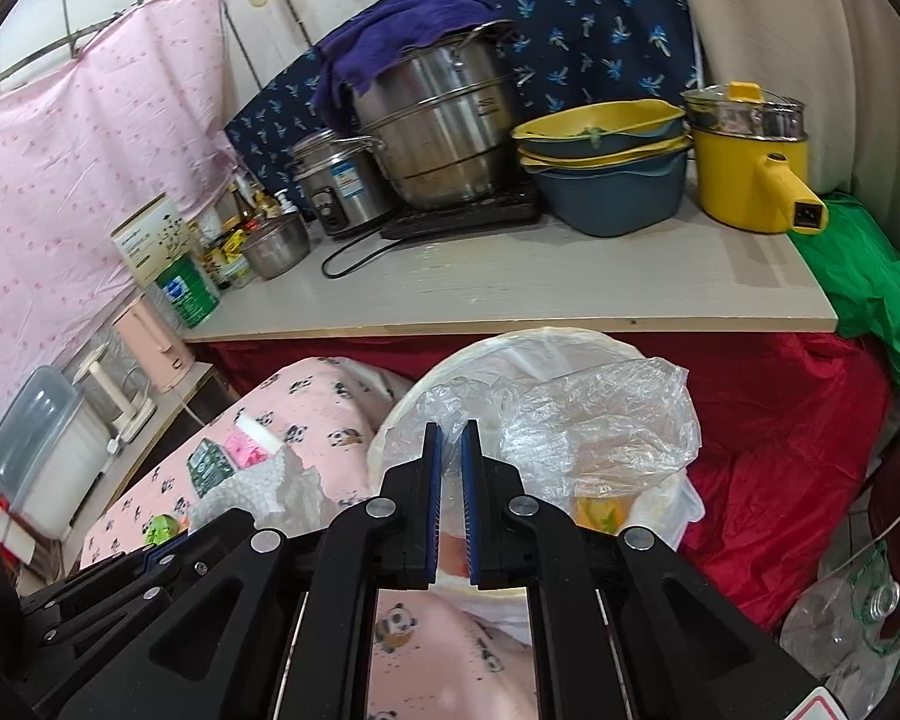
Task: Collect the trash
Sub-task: 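Carry the tissue and plastic wrap over the bin with both tools, then open the left tool to drop the tissue while the right tool releases the plastic wrap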
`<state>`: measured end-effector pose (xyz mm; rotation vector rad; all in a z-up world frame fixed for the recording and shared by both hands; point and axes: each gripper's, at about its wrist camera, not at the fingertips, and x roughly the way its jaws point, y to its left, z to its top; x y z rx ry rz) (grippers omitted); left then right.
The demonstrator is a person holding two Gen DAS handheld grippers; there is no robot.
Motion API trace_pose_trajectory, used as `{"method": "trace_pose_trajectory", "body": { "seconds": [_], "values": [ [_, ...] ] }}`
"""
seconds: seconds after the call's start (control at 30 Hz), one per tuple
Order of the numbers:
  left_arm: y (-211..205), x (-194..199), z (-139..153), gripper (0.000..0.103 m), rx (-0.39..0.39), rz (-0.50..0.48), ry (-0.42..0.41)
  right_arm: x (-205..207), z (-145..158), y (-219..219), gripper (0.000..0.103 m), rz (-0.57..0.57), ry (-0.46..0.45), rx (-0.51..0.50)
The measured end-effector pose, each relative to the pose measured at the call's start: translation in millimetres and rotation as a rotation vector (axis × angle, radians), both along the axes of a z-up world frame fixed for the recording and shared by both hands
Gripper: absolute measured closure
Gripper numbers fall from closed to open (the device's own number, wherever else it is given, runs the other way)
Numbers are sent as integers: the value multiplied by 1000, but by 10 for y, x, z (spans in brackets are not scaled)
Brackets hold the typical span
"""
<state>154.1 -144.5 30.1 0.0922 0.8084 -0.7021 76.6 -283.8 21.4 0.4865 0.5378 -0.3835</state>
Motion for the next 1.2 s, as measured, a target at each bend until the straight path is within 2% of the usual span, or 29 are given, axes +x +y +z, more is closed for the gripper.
{"method": "trace_pose_trajectory", "body": {
  "seconds": [0.37,0.63,0.87,0.93,1.03,1.2],
  "values": [
    [-618,89,-198,97,7,-102,50,-104,-171,-430,97,-87,16,30],
    [-903,244,-353,96,6,-146,102,-91,-308,-605,96,-116,35,48],
    [-956,358,-425,79,16,-131,97,-13,-387,-639,96,-111,48,54],
    [-914,394,-410,67,5,-116,92,17,-384,-625,96,-110,51,46],
    [-849,440,-382,63,0,-86,76,45,-385,-620,96,-104,50,46],
    [-693,496,-361,62,-2,-37,59,119,-370,-564,95,-82,52,39]
  ]
}}
